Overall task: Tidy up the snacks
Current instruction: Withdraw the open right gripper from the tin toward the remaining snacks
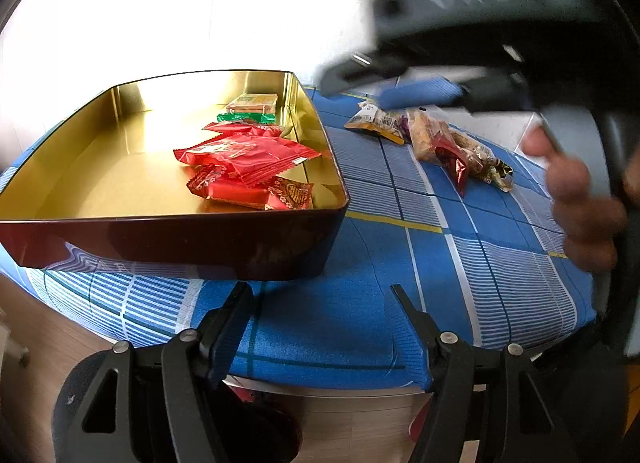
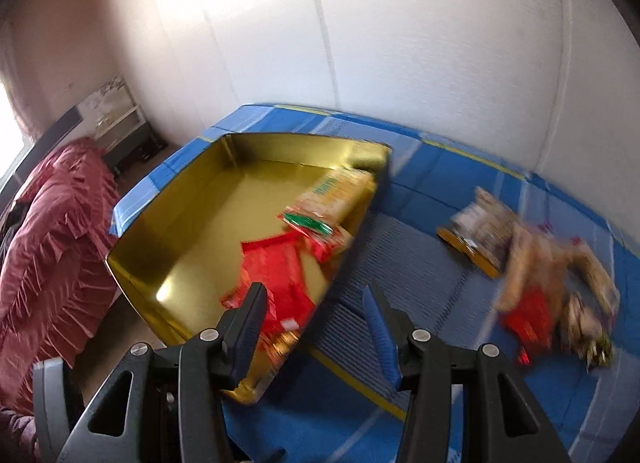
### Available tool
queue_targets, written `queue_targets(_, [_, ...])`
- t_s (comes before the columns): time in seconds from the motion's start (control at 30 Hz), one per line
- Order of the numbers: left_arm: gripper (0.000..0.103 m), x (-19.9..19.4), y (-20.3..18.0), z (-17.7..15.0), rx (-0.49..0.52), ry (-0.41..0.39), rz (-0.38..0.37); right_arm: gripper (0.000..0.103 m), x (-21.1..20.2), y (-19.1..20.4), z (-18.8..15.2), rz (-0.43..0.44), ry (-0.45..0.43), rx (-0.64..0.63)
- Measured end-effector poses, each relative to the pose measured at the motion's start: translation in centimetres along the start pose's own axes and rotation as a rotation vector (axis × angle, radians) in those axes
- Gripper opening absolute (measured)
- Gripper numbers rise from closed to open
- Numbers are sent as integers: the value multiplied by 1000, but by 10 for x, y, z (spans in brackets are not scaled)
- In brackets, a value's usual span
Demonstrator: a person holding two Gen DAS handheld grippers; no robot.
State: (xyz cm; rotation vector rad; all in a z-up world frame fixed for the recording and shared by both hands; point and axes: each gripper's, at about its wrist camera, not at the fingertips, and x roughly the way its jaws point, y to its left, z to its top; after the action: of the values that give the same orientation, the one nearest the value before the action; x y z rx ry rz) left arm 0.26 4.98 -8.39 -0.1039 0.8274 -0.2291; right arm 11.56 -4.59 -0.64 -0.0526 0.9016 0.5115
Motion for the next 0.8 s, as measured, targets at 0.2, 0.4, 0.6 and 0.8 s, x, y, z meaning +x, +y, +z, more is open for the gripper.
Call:
queue_targets(0.2, [69,3,0,0,6,1,1,51,-14,-39,-33,-60,14,96])
queue_targets(0.4, [70,3,0,2,12,0,5,51,-24,-81,-72,-152,39,203])
queue_targets(0.6, [72,6,-2,2,30,1,12,51,-27,-110,-102,-234,33,253])
queue_targets(0.8, [74,6,-6,1,50,2,24,53,-23,-107,-105,-280,6,209])
